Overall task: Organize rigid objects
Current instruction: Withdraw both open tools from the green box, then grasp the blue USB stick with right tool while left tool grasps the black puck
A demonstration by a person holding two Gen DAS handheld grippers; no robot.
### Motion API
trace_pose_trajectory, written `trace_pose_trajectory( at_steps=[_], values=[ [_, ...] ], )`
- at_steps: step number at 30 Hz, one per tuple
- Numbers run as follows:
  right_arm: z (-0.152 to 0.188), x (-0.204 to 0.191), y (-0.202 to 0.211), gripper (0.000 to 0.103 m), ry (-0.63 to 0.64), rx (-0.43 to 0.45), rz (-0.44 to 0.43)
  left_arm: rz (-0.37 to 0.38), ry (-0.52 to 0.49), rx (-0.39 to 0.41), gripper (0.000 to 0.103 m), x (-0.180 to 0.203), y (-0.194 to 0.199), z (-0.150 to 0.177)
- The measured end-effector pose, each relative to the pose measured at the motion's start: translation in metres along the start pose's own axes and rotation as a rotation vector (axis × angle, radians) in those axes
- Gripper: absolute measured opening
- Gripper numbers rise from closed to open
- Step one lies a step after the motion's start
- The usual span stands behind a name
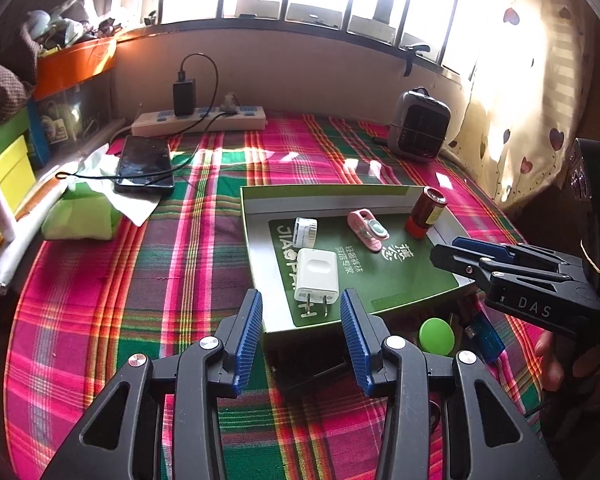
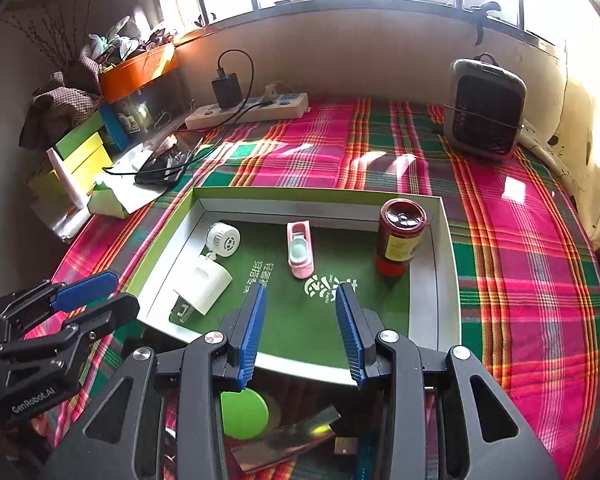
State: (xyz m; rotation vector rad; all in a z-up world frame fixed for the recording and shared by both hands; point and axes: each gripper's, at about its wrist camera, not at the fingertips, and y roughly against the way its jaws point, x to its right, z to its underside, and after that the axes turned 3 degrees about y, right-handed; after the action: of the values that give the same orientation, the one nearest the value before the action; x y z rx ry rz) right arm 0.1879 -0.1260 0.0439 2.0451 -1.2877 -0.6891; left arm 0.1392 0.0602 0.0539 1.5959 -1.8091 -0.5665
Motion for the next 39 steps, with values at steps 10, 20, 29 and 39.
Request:
trace_pose_trajectory(
  at_steps=[10, 20, 29, 39],
  values=[
    [0.049, 0.030, 0.039, 0.043, -0.099, 0.028, 0.096, -0.002, 0.042, -0.019, 0.040, -0.022, 0.013, 0.025],
    [0.081, 0.036, 0.039, 0.048, -0.136, -0.009, 0.104, 0.025, 0.044, -0.068, 0.040, -0.028, 0.016, 0.049],
    [0.087, 0.021, 0.026, 0.047, -0.073, -0.050, 0.141, 0.066, 0.028, -0.105, 0.040, -0.023, 0.016, 0.062],
    [0.090, 0.022, 0.024, 0.047, -0.044, -0.058, 0.171, 0.102, 0.025, -0.123, 0.040, -0.013, 0.014, 0.065]
  ],
)
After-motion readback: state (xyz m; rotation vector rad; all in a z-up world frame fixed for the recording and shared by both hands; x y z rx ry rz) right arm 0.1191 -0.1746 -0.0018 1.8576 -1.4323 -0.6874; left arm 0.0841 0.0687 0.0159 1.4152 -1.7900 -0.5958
